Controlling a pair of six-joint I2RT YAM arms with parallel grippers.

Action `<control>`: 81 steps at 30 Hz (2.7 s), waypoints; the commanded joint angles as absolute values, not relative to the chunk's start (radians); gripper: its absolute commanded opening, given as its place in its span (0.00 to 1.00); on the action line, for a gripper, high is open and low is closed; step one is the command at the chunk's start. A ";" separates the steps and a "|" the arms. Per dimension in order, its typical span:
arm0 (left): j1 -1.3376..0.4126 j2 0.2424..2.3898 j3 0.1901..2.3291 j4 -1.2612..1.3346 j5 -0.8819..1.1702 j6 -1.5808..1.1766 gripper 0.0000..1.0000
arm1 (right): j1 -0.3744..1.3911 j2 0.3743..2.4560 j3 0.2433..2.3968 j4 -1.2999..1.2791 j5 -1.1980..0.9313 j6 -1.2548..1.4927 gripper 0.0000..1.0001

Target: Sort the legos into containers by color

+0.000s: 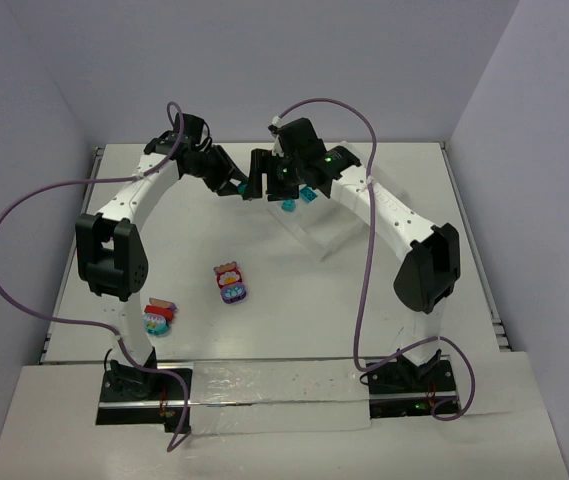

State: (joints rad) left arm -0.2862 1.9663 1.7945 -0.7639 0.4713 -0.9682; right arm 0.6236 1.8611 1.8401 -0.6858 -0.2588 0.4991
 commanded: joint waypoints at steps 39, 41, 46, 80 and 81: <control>-0.284 1.864 1.764 -0.690 0.544 -0.999 0.00 | 0.549 1.813 1.622 -0.506 -0.335 0.544 0.00; -0.284 1.873 1.773 -0.691 0.540 -1.003 0.00 | 0.549 1.797 1.586 -0.514 -0.362 0.528 0.00; -0.284 1.899 1.808 -0.684 0.546 -1.009 0.00 | 0.546 1.757 1.574 -0.579 -0.325 0.482 0.00; -0.514 2.373 2.321 -0.780 0.264 -0.873 0.52 | 0.222 1.303 1.283 -0.661 0.086 0.607 0.00; -0.515 2.372 2.333 -0.794 0.267 -0.871 0.57 | 0.222 1.307 1.284 -0.652 0.080 0.606 0.00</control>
